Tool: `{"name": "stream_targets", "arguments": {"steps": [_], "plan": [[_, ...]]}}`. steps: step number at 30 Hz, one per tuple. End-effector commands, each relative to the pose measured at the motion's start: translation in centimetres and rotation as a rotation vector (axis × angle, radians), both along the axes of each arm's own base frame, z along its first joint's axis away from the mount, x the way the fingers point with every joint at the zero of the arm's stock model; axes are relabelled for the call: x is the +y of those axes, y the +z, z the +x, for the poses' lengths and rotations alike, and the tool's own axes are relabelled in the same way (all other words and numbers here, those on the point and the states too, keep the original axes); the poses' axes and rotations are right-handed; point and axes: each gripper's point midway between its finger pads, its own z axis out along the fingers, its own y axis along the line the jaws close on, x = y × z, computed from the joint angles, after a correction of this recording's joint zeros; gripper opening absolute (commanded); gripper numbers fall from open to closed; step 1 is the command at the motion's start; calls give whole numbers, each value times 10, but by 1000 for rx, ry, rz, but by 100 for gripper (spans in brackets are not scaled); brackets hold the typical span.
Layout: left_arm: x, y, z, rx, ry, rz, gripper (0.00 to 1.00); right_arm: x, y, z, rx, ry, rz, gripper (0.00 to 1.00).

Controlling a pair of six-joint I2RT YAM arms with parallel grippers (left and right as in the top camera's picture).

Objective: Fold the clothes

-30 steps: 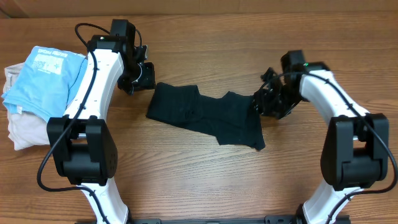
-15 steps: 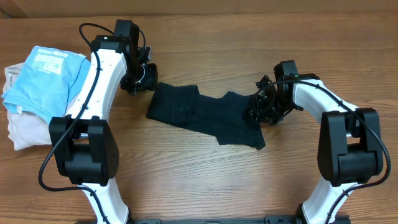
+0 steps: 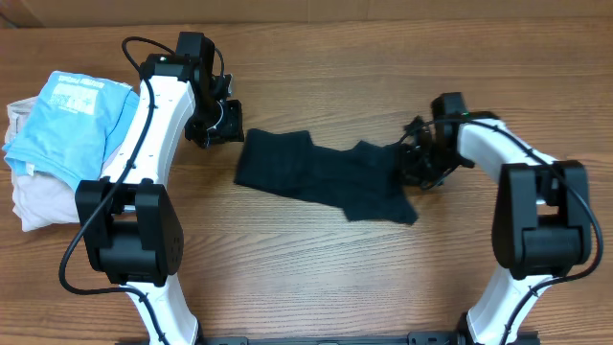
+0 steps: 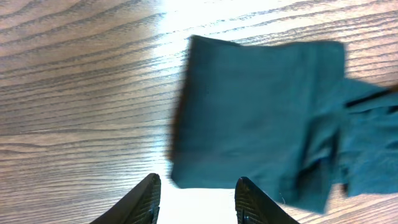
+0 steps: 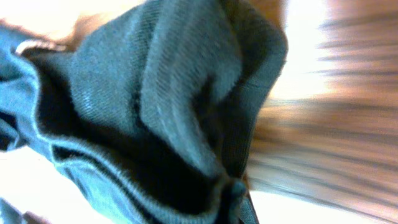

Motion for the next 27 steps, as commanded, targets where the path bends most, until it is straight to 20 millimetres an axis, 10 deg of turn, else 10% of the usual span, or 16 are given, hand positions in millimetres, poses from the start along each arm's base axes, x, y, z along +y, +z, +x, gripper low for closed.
{"name": "stream_targets", "arguments": {"steps": [1, 7, 11, 17, 27], "plan": [[-3, 18, 5, -55, -16, -8, 42, -54, 30, 29, -102, -98, -130, 4], [-3, 18, 5, -55, -15, -9, 43, -106, 60, 36, -118, -155, -257, 4], [-3, 18, 4, -49, -15, -8, 43, -101, 87, 45, -138, -143, -254, 4], [-5, 18, 2, -45, -22, -7, 43, -41, 124, 62, -216, -37, -238, 4], [-10, 17, -2, -31, -36, -3, 43, 75, 124, 80, -350, 65, -176, 4]]}}
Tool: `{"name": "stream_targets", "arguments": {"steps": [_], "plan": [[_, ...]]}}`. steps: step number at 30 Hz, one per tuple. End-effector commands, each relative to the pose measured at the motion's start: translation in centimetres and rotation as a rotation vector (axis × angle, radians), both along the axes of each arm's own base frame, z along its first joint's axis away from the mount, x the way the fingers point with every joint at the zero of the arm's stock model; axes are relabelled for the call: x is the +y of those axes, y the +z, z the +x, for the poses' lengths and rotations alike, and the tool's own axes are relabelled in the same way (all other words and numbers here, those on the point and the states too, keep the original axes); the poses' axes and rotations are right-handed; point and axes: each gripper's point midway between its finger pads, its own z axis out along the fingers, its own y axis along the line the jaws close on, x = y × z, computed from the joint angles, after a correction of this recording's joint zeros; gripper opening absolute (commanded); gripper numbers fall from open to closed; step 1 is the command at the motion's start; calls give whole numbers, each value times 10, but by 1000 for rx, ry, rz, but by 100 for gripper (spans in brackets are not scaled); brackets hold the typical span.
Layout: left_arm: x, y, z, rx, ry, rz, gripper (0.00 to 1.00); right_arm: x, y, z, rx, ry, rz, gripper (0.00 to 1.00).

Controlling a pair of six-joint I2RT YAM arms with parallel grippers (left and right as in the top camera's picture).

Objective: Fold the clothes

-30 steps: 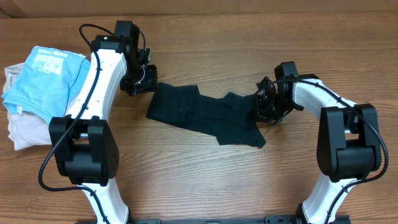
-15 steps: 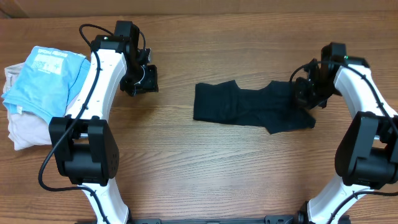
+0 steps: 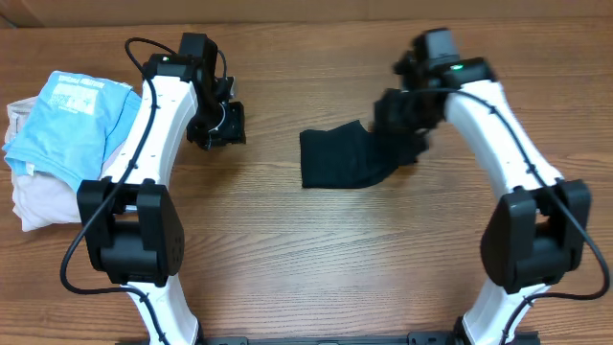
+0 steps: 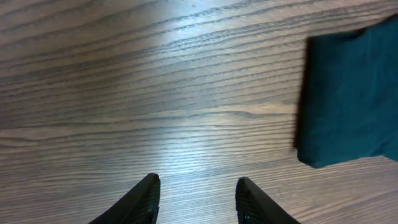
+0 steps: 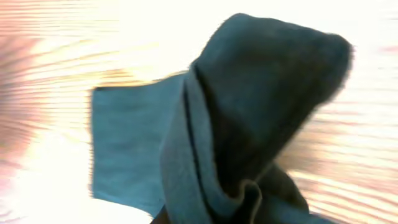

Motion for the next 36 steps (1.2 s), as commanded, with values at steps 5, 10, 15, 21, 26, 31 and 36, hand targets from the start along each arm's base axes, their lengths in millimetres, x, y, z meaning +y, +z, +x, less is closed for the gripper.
{"name": "stream_targets", "arguments": {"steps": [5, 10, 15, 21, 26, 31, 36], "plan": [[-6, 17, 1, -39, -25, -4, 43, 68, -8, -6, -18, 70, 24, 4], [-5, 17, 0, -36, -25, -4, 43, 92, -37, -20, 46, 121, 4, 4], [-5, 17, 0, -37, -25, -4, 43, 103, -46, -31, 81, 153, -2, 4], [-6, 17, 1, -41, -25, -5, 44, 120, -45, -42, 96, 195, 28, 11], [-6, 17, 1, -42, -25, -5, 43, 143, -37, -49, 78, 297, 119, 25], [-6, 17, 2, -43, -25, -5, 44, 148, -35, -56, 90, 342, 148, 43], [-8, 18, 3, -51, -27, -10, 44, 115, -25, -52, 100, 283, 44, 39]]}}
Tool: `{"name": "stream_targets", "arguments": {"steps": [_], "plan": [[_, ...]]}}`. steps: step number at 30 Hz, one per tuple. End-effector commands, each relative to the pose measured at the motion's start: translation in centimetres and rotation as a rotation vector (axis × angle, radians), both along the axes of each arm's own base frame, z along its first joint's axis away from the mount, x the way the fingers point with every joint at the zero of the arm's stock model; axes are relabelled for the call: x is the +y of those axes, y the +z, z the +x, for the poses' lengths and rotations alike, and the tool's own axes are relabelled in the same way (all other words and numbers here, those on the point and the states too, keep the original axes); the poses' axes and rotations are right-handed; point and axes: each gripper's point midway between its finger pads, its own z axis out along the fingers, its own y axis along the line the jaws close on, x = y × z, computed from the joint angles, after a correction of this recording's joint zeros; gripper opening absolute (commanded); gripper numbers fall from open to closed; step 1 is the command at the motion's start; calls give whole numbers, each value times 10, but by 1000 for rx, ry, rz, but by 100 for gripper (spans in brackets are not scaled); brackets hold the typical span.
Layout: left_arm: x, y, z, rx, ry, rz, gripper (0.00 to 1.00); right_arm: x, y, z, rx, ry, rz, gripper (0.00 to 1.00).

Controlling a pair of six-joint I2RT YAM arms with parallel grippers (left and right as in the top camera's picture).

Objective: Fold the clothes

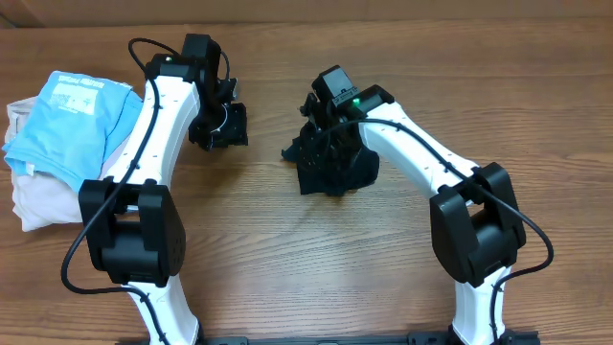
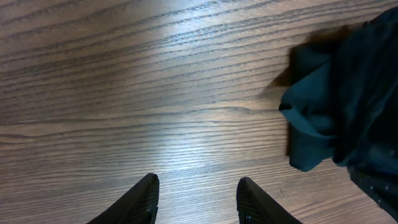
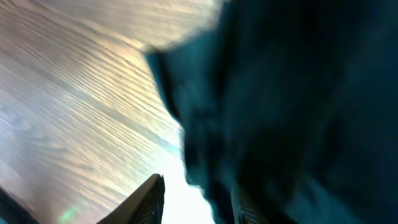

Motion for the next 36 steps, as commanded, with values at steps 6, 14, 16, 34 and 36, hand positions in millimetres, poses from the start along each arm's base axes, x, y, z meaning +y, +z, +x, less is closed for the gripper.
{"name": "stream_targets", "arguments": {"steps": [6, 14, 16, 34, 36], "plan": [[-30, 23, 19, -130, -66, -64, 45, -42, 77, 20, -168, -67, -52, 43], [-94, 42, 52, -354, -215, -142, 49, -50, 70, 18, -152, -79, -76, 43], [-106, 47, 59, -401, -236, -145, 50, -51, 57, 15, -121, -76, -92, 42], [-154, 5, 80, -423, -279, -223, 58, -32, -3, -27, 80, -2, -66, 43], [-154, -2, 79, -407, -278, -220, 58, -17, 1, -36, 94, 72, 18, 44]]}}
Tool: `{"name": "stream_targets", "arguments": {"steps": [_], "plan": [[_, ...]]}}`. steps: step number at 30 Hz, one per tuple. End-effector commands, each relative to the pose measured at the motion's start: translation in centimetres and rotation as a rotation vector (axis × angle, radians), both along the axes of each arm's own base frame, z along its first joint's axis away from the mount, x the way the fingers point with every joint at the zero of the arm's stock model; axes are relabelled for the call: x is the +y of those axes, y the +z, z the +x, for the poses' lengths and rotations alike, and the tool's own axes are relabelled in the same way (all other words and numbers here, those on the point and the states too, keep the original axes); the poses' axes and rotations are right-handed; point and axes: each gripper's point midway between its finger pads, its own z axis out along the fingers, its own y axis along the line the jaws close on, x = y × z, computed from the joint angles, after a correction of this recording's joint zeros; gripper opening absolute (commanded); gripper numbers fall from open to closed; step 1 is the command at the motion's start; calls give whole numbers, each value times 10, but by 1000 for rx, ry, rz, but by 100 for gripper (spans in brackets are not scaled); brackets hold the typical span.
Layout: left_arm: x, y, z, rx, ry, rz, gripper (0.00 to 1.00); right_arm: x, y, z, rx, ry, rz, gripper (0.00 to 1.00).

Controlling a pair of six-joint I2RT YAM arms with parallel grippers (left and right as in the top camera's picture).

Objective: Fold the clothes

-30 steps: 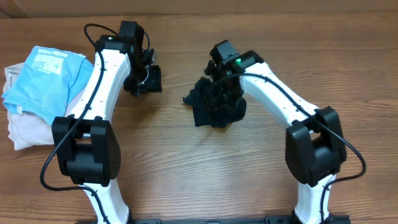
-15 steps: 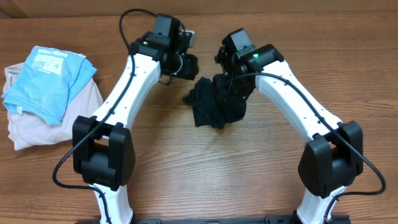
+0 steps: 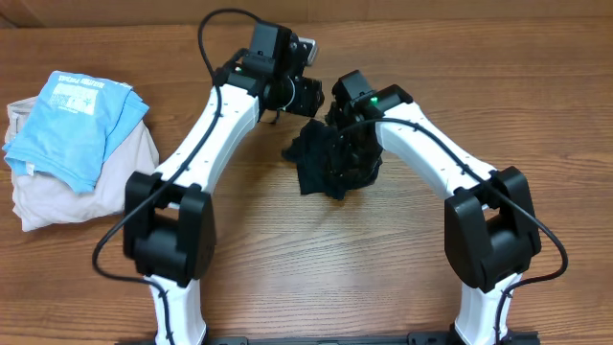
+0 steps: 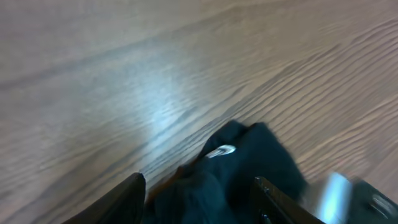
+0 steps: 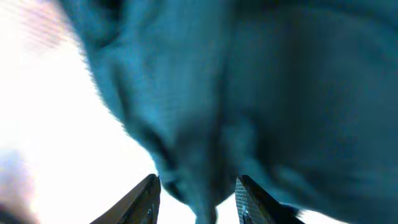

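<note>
The dark teal garment (image 3: 326, 165) lies bunched in a heap at the table's middle. My left gripper (image 3: 306, 96) is at the heap's far edge, and in the left wrist view it (image 4: 199, 182) stands open with a fold of the garment (image 4: 249, 155) and its small white label between the fingers. My right gripper (image 3: 351, 144) is down on the heap's right part. In the right wrist view it (image 5: 198, 180) is open, with the teal cloth (image 5: 261, 87) filling the frame and hanging between the fingers.
A folded light blue shirt (image 3: 75, 113) rests on a beige garment (image 3: 38, 196) at the table's left edge. The wooden table (image 3: 316, 278) runs wide in front of the heap. Both arms converge over the middle.
My left arm has swung from the left of the table to the far edge of the heap, its open fingers now around a fold. The right gripper has stayed on the bunched garment.
The garment lay stretched out, my right gripper shut on its right end and the left open beside its left end. Then the right held that end lifted further left, the cloth doubled. Then it was open on a bunched heap. Now both grippers are at it.
</note>
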Motion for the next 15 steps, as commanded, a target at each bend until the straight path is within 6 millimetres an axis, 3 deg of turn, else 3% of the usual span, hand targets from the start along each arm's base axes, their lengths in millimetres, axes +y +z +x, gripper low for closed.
{"name": "stream_targets", "arguments": {"steps": [1, 6, 10, 15], "plan": [[-6, -26, 0, 61, -3, -1, 58, 33, 7, -21, 49, 122, 167, 45], [-6, -26, 2, 54, -2, -5, 59, 55, 4, -36, 92, 182, 232, 45], [-6, -26, 3, 52, -1, -5, 58, 81, 22, -57, 100, 349, 418, 46], [-6, -26, 3, 51, 0, -6, 59, 80, 18, -57, 85, 366, 386, 42]]}}
